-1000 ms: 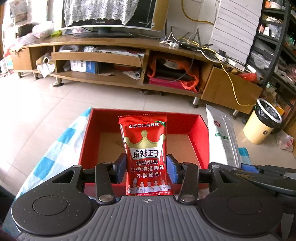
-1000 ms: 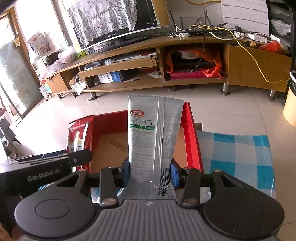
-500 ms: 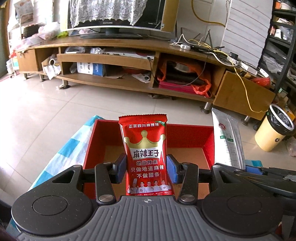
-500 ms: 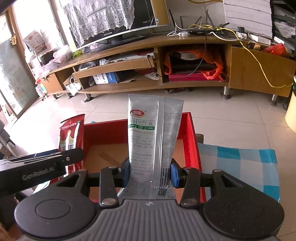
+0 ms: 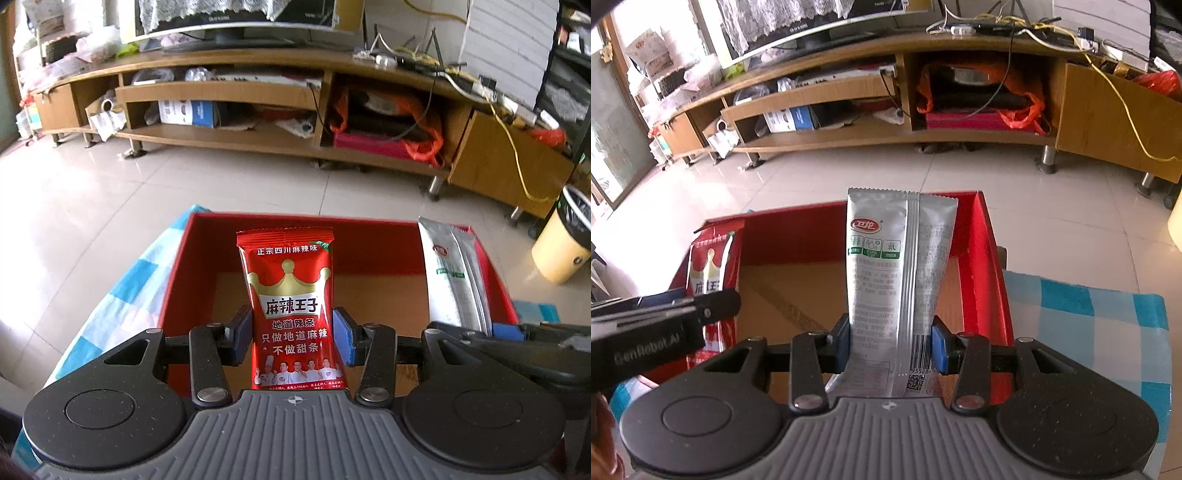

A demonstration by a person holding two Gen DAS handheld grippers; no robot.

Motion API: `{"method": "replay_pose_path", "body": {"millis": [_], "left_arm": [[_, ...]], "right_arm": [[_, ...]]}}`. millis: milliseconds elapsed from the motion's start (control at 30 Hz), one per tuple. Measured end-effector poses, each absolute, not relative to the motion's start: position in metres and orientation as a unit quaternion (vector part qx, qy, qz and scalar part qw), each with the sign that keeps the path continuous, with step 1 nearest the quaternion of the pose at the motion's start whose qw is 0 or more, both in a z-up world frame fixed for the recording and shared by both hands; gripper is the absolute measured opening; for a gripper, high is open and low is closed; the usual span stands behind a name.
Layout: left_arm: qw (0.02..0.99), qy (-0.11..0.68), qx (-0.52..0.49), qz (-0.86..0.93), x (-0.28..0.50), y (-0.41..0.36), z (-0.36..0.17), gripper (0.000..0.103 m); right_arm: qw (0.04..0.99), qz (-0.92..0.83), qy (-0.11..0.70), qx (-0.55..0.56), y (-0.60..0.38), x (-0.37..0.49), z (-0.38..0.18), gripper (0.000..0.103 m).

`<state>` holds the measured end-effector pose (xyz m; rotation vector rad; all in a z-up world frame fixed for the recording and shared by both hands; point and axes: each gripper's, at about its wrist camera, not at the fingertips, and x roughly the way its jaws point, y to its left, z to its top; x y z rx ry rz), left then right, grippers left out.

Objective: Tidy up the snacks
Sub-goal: 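Lower both packets into the red box and open both grippers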

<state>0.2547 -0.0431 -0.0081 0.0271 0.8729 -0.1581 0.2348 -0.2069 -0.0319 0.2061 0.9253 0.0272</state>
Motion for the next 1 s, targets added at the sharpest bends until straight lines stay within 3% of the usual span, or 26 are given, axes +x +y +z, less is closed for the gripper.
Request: {"method": "replay_pose_path", "body": {"millis": [300,433,1000], "left_arm": [[0.895,0.438,0.025,-0.075,0.254,-0.047,-0.019,0.057],[0.898,0.432,0.034,-0.072,0.252,-0.048,-0.018,0.072],[0.908,0.410,0.037,-0.077,0.238,-0.050,-0.001,0.081]], "right_arm": [[0.883,0.009,0.462,0.081,-0.206,0.236,-0.043,0.044],[0.883,0.011,0.463,0.071,-0.201,0.235,-0.042,0.045],[0.898,0.003,0.436,0.065,-0.200,0.221,-0.017,0.047]]}}
